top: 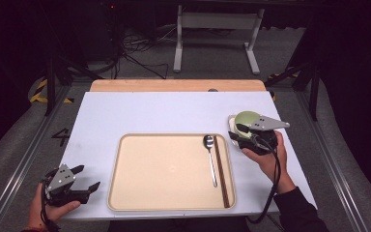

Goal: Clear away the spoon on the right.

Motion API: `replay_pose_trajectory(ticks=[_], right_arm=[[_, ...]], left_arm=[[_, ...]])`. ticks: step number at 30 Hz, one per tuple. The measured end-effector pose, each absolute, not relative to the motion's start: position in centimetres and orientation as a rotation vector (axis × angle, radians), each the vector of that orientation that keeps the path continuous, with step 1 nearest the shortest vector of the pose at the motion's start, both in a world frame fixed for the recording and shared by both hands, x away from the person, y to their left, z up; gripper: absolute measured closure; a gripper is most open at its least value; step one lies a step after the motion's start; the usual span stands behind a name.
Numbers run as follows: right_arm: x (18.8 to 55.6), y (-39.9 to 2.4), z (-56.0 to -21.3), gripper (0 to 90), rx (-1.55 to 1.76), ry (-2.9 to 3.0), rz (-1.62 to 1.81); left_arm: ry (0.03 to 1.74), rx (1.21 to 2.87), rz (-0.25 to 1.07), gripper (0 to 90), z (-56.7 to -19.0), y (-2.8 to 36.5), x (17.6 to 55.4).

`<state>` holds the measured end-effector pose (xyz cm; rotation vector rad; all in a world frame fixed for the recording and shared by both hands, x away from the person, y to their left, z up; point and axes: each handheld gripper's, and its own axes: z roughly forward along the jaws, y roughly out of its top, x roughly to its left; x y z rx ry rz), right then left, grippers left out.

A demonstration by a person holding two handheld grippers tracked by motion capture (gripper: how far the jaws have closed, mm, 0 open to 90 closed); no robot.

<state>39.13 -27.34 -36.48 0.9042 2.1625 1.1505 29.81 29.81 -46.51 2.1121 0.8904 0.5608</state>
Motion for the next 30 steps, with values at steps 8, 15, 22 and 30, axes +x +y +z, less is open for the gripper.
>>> replay_pose_trajectory(ticks=[8,15,22,30], right_arm=[[39.8,-30.1,-35.9,43.1,1.019,2.064,1.116],[40.8,-32.7,-36.3,33.7,1.151,1.987,1.067],[41.9,-34.9,-37.4,31.2,1.284,1.974,1.064],[43.3,-36.5,-38.9,30.4,1.415,1.99,1.061]], left_arm=[[0.888,2.116,0.562,19.0,-46.5,29.8,29.9],[0.889,2.117,0.558,19.0,-46.6,29.8,29.9],[0.89,2.117,0.557,19.0,-46.6,29.8,29.9],[0.889,2.116,0.556,19.0,-46.6,29.8,29.9]])
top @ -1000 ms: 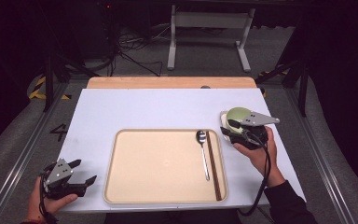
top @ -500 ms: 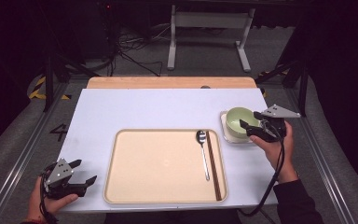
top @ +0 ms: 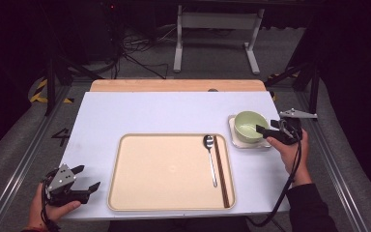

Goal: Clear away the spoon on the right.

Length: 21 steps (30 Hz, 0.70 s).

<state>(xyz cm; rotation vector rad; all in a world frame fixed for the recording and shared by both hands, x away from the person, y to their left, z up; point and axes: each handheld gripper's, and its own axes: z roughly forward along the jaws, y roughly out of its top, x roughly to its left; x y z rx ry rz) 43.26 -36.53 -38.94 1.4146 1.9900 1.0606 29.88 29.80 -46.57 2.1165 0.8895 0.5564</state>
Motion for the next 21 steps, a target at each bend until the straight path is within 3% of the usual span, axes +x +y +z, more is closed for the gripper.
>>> replay_pose_trajectory(ticks=[4,13,21], right_arm=[[44.1,-37.5,-40.1,32.1,1.505,1.999,1.09],[45.8,-38.3,-42.3,47.7,1.64,2.017,1.152],[46.3,-38.9,-43.2,55.1,1.697,2.033,1.231]], left_arm=[[0.89,2.118,0.556,19.0,-46.6,29.7,29.9],[0.891,2.122,0.553,19.0,-46.6,29.7,29.9],[0.894,2.114,0.55,19.0,-46.7,29.8,30.2]])
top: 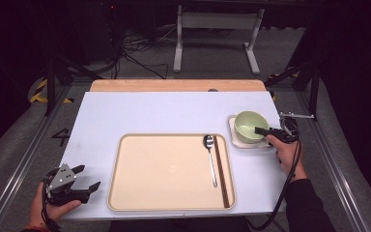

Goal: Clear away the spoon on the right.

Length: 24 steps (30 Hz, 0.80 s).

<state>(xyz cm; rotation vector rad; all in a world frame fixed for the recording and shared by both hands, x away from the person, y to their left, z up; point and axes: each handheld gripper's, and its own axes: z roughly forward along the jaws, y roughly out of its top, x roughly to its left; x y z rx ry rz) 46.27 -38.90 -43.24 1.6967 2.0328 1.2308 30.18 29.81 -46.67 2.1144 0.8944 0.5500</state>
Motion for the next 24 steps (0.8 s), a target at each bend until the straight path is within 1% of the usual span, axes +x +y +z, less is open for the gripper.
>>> replay_pose_trajectory(ticks=[4,8,10,11,12,16,24], right_arm=[[46.62,-38.87,-43.96,57.8,1.729,2.067,1.193],[46.6,-38.74,-43.89,63.6,1.734,2.052,1.193],[46.62,-38.67,-43.89,67.9,1.732,2.046,1.184],[46.62,-38.67,-43.89,67.9,1.732,2.046,1.184],[46.64,-38.74,-43.96,72.0,1.732,2.036,1.182],[46.65,-38.84,-43.97,77.8,1.744,2.015,1.174],[46.53,-39.14,-44.01,84.0,1.75,1.988,1.248]], left_arm=[[0.893,2.111,0.552,19.0,-46.57,29.89,30.2],[0.897,2.104,0.552,19.0,-46.54,30.05,30.02],[0.894,2.098,0.555,19.0,-46.55,30.09,29.95],[0.894,2.098,0.555,19.0,-46.55,30.09,29.95],[0.894,2.101,0.557,19.0,-46.5,30.13,29.86],[0.897,2.1,0.556,19.0,-46.51,30.19,29.71],[0.901,2.098,0.561,19.0,-46.47,30.23,29.63]])
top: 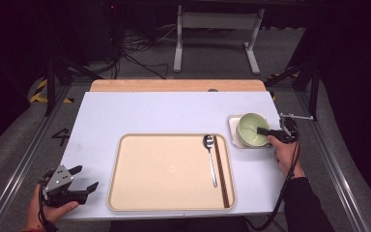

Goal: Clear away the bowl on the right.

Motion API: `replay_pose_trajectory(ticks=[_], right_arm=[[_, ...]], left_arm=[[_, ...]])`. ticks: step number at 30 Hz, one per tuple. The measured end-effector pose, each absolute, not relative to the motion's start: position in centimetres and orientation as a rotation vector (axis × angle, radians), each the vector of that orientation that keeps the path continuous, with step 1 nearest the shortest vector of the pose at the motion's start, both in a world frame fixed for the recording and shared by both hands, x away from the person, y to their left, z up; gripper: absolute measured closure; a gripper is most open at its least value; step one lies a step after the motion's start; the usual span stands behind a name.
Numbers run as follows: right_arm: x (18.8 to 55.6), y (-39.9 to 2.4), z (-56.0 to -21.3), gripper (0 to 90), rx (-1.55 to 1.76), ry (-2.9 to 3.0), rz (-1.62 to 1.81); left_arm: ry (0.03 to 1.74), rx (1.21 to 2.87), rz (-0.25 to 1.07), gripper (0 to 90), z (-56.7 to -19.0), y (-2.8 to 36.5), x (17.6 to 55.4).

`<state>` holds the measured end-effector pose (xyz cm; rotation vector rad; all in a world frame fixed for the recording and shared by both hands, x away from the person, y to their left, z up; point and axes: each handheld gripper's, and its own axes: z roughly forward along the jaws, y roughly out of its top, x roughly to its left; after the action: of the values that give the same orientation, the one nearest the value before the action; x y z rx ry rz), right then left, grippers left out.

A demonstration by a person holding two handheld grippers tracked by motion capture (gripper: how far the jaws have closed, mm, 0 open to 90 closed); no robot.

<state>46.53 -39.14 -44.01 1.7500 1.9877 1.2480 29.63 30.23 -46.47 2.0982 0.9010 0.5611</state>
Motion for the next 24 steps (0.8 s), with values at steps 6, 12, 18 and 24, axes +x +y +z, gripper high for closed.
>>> replay_pose_trajectory(ticks=[6,12,18,24], right_arm=[[46.4,-39.4,-43.9,84.2,1.743,1.96,1.287],[46.0,-39.7,-43.5,83.7,1.717,1.916,1.271],[45.8,-39.9,-43.1,83.5,1.698,1.883,1.27],[45.4,-40.0,-42.5,83.4,1.676,1.851,1.281]], left_arm=[[0.903,2.095,0.568,19.1,-46.5,30.3,29.5],[0.898,2.085,0.59,19.4,-46.2,30.2,29.4],[0.902,2.086,0.592,19.4,-46.3,30.1,29.3],[0.9,2.078,0.595,19.4,-46.2,30.1,29.2]])
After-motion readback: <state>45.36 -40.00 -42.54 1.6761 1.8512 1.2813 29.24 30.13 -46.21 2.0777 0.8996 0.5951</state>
